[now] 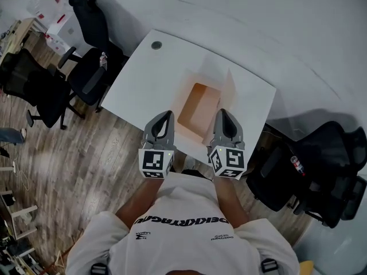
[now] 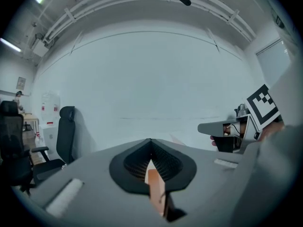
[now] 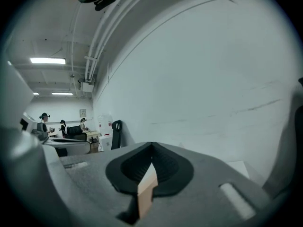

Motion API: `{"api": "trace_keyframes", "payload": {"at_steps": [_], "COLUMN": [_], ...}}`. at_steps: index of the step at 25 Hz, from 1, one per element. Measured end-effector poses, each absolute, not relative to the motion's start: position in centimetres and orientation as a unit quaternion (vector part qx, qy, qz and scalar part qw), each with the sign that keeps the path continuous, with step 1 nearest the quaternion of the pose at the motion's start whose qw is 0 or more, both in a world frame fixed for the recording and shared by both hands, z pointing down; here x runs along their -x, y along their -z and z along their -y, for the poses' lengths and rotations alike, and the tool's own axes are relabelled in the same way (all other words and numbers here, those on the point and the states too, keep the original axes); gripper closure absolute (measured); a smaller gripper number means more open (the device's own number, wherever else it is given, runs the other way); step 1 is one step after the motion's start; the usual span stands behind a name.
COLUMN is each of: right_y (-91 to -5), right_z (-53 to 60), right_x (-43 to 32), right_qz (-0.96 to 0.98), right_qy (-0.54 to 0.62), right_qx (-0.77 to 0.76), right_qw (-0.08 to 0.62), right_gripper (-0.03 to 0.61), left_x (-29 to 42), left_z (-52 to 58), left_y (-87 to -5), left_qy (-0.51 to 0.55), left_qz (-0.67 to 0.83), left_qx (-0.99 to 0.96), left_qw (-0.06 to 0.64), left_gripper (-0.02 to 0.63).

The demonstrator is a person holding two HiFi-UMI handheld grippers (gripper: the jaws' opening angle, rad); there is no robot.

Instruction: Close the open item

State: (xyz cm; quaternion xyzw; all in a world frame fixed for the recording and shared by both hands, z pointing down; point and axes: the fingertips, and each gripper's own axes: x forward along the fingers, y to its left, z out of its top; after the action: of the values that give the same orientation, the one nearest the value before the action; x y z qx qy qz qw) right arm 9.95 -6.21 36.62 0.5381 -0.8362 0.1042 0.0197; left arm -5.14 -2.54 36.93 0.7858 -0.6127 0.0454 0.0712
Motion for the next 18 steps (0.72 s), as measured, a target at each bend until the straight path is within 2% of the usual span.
{"api": "trace_keyframes", "payload": {"at_steps": [18], "right_y": [-41.6], "right_z": [8.8], "right_x": [-12.3], "right_qz": [0.761], "right_qy": [-0.165], "right_qx": [-0.623], "right_qw": [0.072], "right_gripper": [0.583], "left_x": [6.9], "left_z": [8.7], "left_y": [-41.0], "left_qy": [-0.076], "left_qz": [0.534], "left_qx": [-0.836], "left_qw": [0.107], "left_gripper": [0.615]}}
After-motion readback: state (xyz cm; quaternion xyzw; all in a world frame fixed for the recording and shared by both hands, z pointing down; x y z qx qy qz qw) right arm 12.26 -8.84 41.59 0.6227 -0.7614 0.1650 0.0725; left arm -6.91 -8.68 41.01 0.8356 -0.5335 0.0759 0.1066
